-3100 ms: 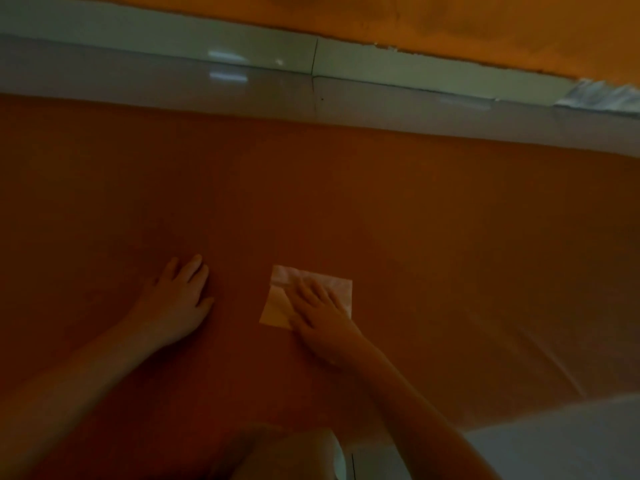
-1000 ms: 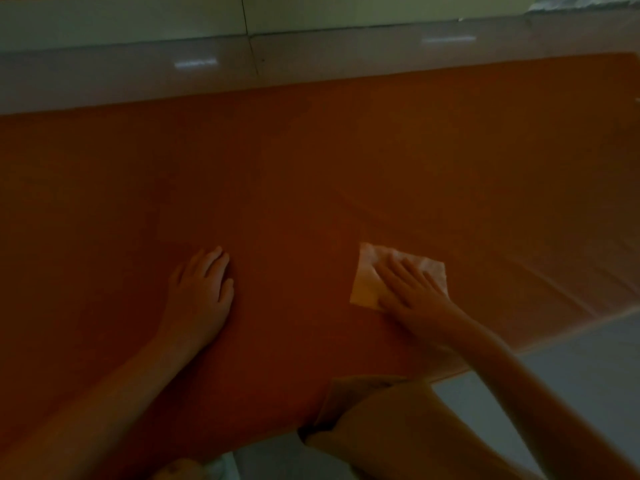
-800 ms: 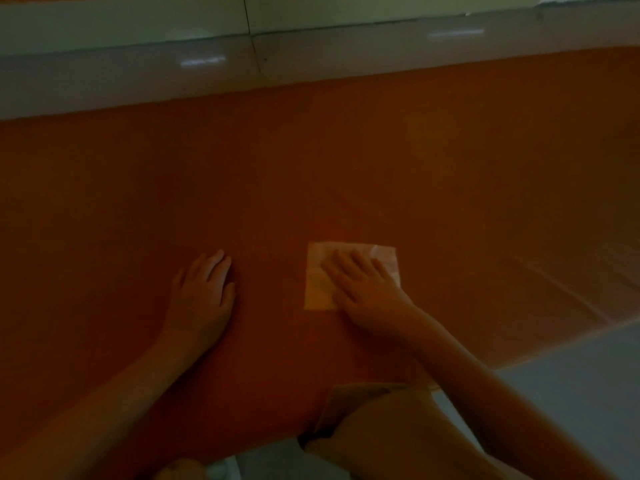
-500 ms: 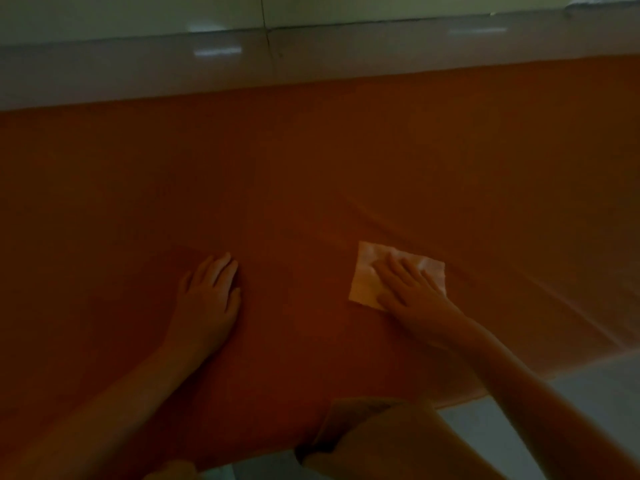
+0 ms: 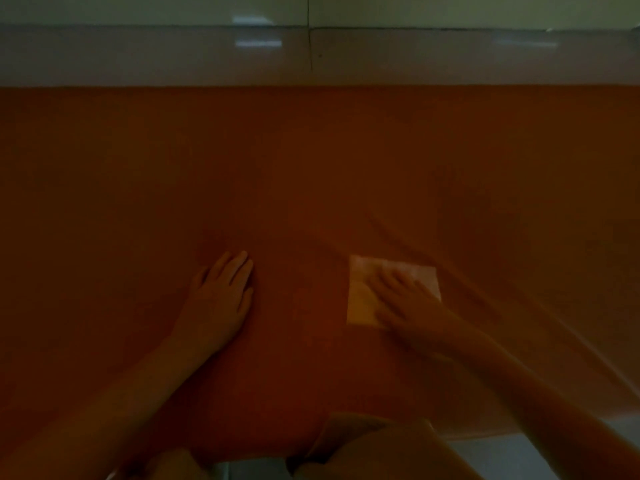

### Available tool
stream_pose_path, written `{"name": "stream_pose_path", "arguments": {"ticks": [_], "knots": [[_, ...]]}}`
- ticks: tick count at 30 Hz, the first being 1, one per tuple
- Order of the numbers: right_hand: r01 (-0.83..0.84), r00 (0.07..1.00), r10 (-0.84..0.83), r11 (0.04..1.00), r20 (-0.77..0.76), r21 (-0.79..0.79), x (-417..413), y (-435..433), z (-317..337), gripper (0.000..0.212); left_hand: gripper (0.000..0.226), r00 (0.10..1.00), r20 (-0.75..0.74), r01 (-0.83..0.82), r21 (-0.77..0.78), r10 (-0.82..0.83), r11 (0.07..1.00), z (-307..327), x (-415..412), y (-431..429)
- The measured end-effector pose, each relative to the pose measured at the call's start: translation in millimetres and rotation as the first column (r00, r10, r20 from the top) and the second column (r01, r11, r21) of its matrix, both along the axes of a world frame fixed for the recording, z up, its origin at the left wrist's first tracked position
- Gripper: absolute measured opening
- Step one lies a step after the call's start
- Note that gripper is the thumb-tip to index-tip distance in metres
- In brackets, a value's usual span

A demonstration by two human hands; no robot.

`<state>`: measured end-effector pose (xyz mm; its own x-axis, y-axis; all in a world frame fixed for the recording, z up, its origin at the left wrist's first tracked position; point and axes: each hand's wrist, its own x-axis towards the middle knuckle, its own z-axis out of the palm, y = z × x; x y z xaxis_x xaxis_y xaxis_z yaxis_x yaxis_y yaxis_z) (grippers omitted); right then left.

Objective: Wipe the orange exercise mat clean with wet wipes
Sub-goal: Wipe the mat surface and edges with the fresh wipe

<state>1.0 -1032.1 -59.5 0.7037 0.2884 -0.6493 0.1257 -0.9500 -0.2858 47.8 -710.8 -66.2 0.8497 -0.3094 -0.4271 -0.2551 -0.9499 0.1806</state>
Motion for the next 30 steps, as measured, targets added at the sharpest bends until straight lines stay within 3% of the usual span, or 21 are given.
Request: {"name": "stream_pose_path", "arguments": {"ticks": [2, 5, 10, 13, 17, 20, 23, 25, 27, 30], "knots": [[0.081, 0.994, -0.072, 0.990, 0.082, -0.112, 27.4, -9.1, -16.5, 0.069, 0.055, 1.000, -0.010, 0.001, 0.022, -0.001, 1.000, 2.7, 0.4, -1.2], [0.213, 0.968, -0.200, 0.974, 0.148, -0.076, 54.3, 16.0, -24.0, 0.056, 0.054, 0.999, -0.018, -0.035, 0.014, 0.035, 0.999, 6.3, -1.8, -3.2], [-0.124, 0.989, 0.115, 0.987, 0.092, 0.100, 22.7, 76.5, -4.8, 0.055, 0.053, 0.997, 0.015, -0.074, 0.016, 0.073, 0.997, 4.8, -10.3, -5.7], [-0.143, 0.989, 0.138, 0.985, 0.062, 0.096, 26.2, 56.4, -0.9, 0.053, 0.052, 0.995, 0.022, -0.094, -0.016, 0.094, 0.995, 1.6, -9.5, -6.6], [0.063, 0.986, -0.044, 0.992, 0.158, -0.114, 62.1, 16.9, -21.1, 0.062, 0.051, 0.997, 0.021, -0.068, -0.051, 0.069, 0.996, 1.2, -1.0, -3.7], [0.242, 0.944, -0.203, 0.962, 0.260, -0.126, 80.9, 25.5, -30.7, 0.056, 0.051, 0.997, 0.036, -0.071, -0.070, 0.073, 0.995, 2.9, 12.1, -6.1], [0.081, 0.966, -0.065, 0.995, 0.250, -0.051, 72.2, 61.1, -32.5, 0.061, 0.063, 0.990, -0.071, -0.120, 0.003, 0.120, 0.993, 0.6, 27.7, -14.9], [-0.100, 0.975, 0.084, 0.992, 0.207, 0.071, 50.2, 70.8, -27.3, 0.069, 0.066, 0.990, -0.077, -0.113, 0.051, 0.117, 0.992, -2.0, 30.6, -18.6], [-0.178, 0.974, 0.156, 0.975, 0.165, 0.130, 44.9, 56.1, -25.4, 0.066, 0.068, 0.992, -0.064, -0.100, 0.070, 0.105, 0.992, -3.6, 29.7, -18.7], [-0.150, 0.962, 0.151, 0.988, 0.227, -0.022, 75.1, 19.7, -36.6, 0.072, 0.068, 0.992, -0.076, -0.097, 0.053, 0.101, 0.994, -2.1, 28.9, -16.5]]}}
